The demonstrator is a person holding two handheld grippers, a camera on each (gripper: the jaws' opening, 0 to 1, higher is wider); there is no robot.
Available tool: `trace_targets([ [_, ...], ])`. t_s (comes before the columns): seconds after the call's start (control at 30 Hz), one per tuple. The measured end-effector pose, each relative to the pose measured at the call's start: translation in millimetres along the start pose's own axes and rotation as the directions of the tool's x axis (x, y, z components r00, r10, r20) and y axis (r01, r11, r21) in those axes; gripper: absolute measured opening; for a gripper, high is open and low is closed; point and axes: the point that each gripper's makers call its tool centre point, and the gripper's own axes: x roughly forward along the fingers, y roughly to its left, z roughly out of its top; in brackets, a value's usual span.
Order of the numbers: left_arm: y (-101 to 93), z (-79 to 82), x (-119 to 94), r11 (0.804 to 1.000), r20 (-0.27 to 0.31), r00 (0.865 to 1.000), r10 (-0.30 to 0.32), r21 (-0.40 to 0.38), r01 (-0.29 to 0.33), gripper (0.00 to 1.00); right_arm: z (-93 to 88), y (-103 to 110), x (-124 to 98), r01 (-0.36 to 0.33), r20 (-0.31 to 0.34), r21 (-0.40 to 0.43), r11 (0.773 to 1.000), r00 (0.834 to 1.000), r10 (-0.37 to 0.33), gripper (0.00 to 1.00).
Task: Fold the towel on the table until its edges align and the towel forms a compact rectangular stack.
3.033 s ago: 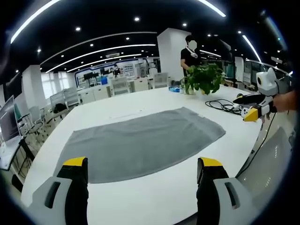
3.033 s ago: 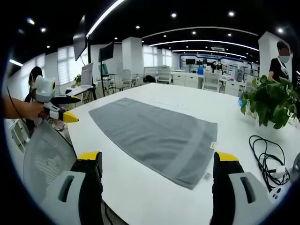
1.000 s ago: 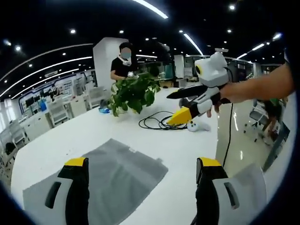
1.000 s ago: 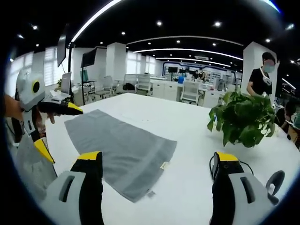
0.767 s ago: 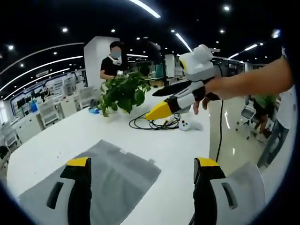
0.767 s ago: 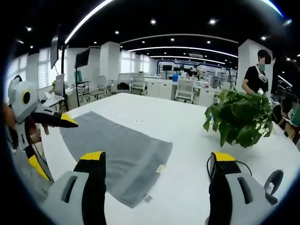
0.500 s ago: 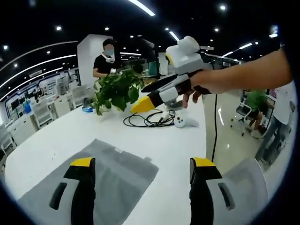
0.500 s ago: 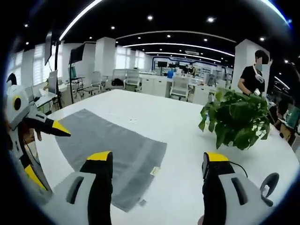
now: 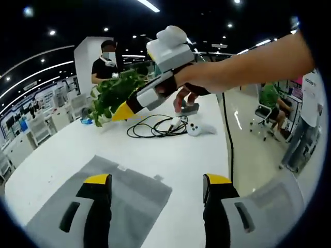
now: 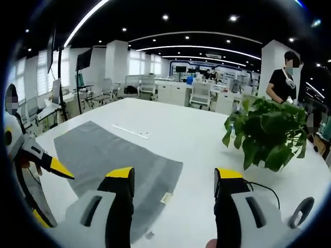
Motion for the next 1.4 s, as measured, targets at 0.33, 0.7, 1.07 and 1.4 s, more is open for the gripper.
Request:
trace_targets([
  [0.33,-6.2,-4.6,31.6,1.000,-0.054,0.999,-0.002,-0.004,0.001,0.69,-1.3,-15.5,30.0,-0.070,0.000,0.002,0.998,0.998,0.070,0.63],
  [0.7,-3.4,-23.4,57.8,1.000,-0.131,0.991,-0.001,0.024,0.004,0.57,-13.2,-26.5,67.2,-0.117,-0.022,0.003,0.993,0.993,0.117,0.62],
  [1.07,-5.2,-40.1,75.1,0.999,-0.172,0.985,-0.032,0.026,0.037,0.49,-32.2,-21.3,104.2,-0.158,-0.080,-0.031,0.987,0.985,0.155,0.52],
  [1.4,-11.9,-58.2,90.8,0.996,-0.208,0.975,-0.080,0.027,0.087,0.43,-47.9,-23.5,128.2,-0.154,-0.136,-0.039,0.987,0.980,0.148,0.45],
])
